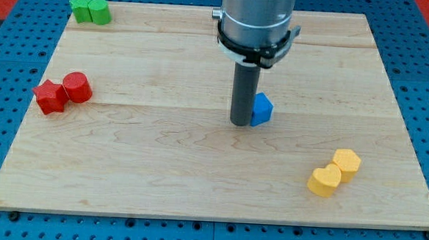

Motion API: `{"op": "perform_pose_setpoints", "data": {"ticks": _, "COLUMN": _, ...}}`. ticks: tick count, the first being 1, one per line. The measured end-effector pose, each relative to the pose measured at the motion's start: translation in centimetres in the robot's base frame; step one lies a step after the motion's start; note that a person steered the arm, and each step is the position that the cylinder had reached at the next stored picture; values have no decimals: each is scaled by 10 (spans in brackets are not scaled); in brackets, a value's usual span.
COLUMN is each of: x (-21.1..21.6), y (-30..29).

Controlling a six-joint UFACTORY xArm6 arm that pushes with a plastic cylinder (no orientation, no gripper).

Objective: Slide the blue cube to the top of the yellow heart

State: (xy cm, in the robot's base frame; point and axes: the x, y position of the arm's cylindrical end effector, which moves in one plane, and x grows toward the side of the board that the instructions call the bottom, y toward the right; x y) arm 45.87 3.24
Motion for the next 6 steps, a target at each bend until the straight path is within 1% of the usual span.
{"op": "perform_pose_setpoints", "data": {"ticks": 1, "x": -23, "y": -8}}
{"op": "perform_pose_setpoints", "data": {"ticks": 2, "x": -31, "y": 26}}
{"op": "perform_pose_setpoints", "data": {"ticks": 3, "x": -23, "y": 74}}
{"op": "perform_pose_setpoints", "data": {"ticks": 4, "x": 4, "y": 97}}
{"op": "perform_pose_setpoints", "data": {"ticks": 5, "x": 36, "y": 108}}
{"op": "perform_pose_setpoints", "data": {"ticks": 6, "x": 26, "y": 51}}
